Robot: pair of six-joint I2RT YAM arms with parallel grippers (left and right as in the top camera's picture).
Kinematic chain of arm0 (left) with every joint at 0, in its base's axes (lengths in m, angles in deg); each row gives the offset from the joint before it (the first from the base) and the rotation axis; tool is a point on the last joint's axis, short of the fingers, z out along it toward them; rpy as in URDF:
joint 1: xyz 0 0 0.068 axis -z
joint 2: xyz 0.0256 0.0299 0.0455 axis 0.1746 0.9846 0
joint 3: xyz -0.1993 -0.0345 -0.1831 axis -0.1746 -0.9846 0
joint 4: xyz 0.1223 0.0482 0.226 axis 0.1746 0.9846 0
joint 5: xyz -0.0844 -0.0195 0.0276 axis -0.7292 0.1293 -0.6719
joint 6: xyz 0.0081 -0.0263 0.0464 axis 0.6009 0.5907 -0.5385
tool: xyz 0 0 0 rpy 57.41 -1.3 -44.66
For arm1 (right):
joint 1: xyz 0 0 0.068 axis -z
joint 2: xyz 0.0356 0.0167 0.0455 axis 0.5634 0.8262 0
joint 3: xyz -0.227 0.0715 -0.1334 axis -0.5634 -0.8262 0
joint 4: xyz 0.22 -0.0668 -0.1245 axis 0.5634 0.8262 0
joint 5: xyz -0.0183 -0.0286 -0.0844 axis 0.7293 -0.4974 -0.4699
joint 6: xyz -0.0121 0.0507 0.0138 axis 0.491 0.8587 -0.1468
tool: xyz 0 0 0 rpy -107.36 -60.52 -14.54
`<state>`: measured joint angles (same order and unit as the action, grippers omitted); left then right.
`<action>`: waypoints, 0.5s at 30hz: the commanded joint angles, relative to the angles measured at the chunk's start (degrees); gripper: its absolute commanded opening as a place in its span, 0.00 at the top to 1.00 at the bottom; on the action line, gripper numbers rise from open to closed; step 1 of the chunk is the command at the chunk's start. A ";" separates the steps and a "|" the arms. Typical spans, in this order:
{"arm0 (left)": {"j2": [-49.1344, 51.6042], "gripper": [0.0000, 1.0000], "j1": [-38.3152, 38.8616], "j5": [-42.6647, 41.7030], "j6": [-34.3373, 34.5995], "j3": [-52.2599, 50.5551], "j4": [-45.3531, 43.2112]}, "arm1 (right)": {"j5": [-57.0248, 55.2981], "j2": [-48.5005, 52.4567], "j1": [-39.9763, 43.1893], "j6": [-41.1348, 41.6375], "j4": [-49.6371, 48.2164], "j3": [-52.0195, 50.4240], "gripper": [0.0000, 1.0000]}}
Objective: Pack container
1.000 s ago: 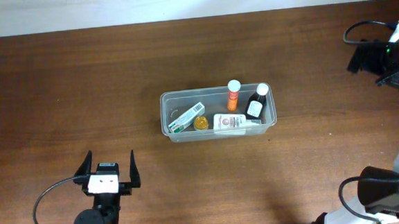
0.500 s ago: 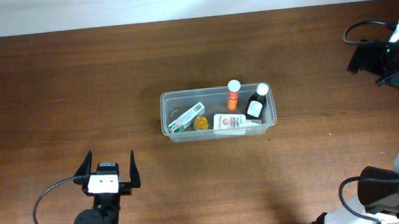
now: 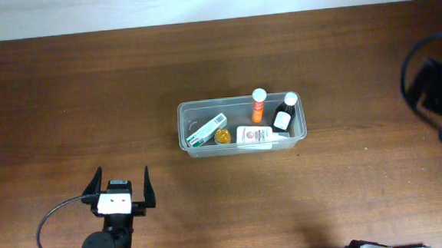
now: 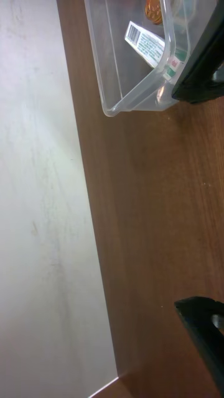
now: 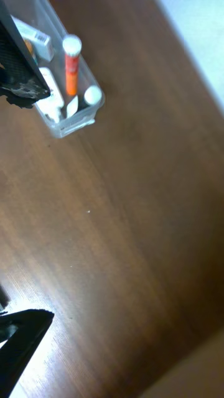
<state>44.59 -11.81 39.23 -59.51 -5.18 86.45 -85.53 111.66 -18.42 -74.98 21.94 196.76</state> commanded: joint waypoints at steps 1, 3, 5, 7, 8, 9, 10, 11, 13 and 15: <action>-0.39 0.01 -0.33 -0.61 -0.94 -0.28 0.20 | -0.24 -7.34 -0.57 0.55 -2.75 -4.98 0.02; -0.39 0.01 -0.33 -0.61 -0.94 -0.28 0.20 | 0.90 -11.26 -0.81 0.55 -7.48 -10.69 0.02; -0.39 0.01 -0.33 -0.61 -0.94 -0.28 0.20 | 2.58 -15.58 -2.32 0.55 -13.46 -18.05 0.02; -0.39 0.01 -0.33 -0.61 -0.96 -0.28 0.20 | 4.52 -20.81 -4.74 0.55 -21.31 -27.06 0.02; -0.39 0.01 -0.33 -0.61 -0.96 -0.28 0.20 | 5.18 -22.86 -5.75 0.55 -24.65 -30.73 0.02; -0.39 0.01 -0.33 -0.61 -0.94 -0.28 0.20 | 6.12 -25.77 -7.15 0.55 -29.62 -36.09 0.01; -0.39 0.01 -0.33 -0.61 -0.94 -0.28 0.20 | 6.64 -28.20 -8.24 0.55 -33.86 -40.61 0.02; -0.39 0.01 -0.33 -0.61 -0.94 -0.28 0.20 | 7.10 -32.20 -10.03 0.55 -40.74 -47.89 0.02; -0.39 0.01 -0.33 -0.61 -0.94 -0.28 0.20 | 7.10 -38.01 -11.93 0.55 -49.81 -58.38 0.02; -0.39 0.01 -0.33 -0.61 -0.94 -0.28 0.20 | 7.17 -42.84 -12.55 0.63 -56.08 -66.75 0.02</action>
<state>44.55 -11.81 39.25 -59.53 -5.18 86.50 -79.89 76.08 -29.34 -74.91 -29.14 140.74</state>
